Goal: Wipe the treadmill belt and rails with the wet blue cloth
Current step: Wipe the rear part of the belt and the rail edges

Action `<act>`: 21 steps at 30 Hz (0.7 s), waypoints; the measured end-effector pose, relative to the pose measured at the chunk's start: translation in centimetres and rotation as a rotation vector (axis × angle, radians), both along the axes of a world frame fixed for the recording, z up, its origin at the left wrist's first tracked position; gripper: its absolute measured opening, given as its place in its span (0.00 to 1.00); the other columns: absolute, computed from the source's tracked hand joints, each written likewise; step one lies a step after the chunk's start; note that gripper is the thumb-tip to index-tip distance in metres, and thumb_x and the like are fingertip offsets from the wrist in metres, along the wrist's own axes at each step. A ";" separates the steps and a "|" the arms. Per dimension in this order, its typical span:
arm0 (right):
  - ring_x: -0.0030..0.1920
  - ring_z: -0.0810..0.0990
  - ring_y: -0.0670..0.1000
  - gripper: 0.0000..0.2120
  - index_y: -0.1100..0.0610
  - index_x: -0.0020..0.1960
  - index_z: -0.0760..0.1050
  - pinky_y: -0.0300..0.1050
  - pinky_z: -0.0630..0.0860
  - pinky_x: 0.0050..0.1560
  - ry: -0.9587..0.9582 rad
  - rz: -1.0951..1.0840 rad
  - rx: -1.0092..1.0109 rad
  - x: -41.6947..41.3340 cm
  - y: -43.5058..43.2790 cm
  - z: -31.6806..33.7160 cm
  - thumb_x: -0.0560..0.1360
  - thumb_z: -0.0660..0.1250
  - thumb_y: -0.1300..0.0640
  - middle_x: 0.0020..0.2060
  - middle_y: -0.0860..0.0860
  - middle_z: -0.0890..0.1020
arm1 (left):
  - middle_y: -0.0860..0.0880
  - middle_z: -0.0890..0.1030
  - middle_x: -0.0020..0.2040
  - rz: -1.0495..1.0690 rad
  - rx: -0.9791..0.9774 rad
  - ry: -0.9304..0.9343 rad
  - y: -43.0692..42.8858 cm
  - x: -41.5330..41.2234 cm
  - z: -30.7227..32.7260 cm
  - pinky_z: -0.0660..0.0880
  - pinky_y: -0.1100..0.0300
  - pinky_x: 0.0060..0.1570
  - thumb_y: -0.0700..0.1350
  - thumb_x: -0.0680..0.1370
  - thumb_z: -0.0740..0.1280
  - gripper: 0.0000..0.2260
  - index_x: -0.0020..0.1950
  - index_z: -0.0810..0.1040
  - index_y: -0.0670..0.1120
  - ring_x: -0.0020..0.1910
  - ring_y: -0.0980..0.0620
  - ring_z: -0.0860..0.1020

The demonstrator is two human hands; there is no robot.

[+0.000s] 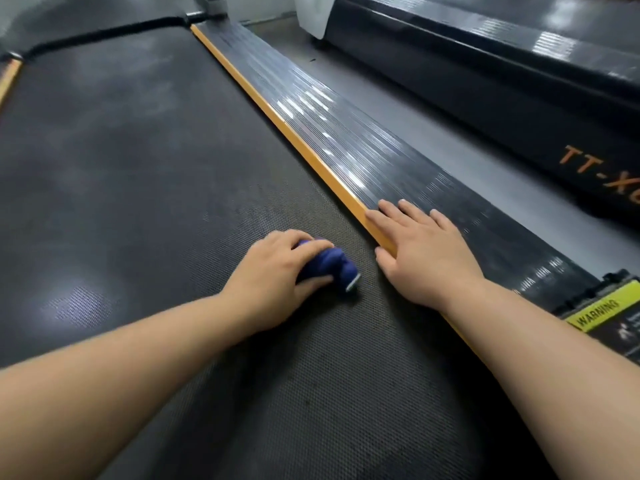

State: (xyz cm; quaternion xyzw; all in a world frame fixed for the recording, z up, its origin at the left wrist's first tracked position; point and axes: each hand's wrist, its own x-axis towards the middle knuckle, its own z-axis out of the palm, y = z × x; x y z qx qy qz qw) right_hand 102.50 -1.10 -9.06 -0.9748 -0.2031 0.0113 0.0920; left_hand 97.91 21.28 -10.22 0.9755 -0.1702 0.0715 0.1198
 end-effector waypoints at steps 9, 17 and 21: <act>0.76 0.48 0.46 0.26 0.40 0.75 0.49 0.53 0.45 0.75 0.000 -0.009 0.018 0.3 0.1 0.0 0.79 0.51 0.44 0.76 0.40 0.52 | 0.48 0.69 0.62 0.393 -0.242 0.125 -1.5 10.8 0.1 0.66 0.56 0.57 0.53 0.74 0.64 0.18 0.64 0.73 0.55 0.62 0.47 0.68; 0.76 0.49 0.47 0.26 0.40 0.74 0.52 0.53 0.48 0.75 -0.015 -0.014 0.002 0.1 0.3 0.1 0.78 0.53 0.46 0.76 0.41 0.53 | 0.57 0.72 0.61 -0.315 -0.198 0.210 -3.2 2.7 0.9 0.71 0.60 0.58 0.51 0.74 0.69 0.11 0.56 0.77 0.56 0.59 0.58 0.72; 0.76 0.49 0.46 0.26 0.41 0.75 0.51 0.53 0.47 0.75 0.001 -0.025 0.002 0.1 0.4 0.1 0.78 0.53 0.45 0.76 0.40 0.52 | 0.56 0.75 0.63 -0.242 -0.153 0.088 -0.7 6.8 0.7 0.69 0.52 0.63 0.53 0.74 0.69 0.15 0.60 0.76 0.56 0.62 0.53 0.71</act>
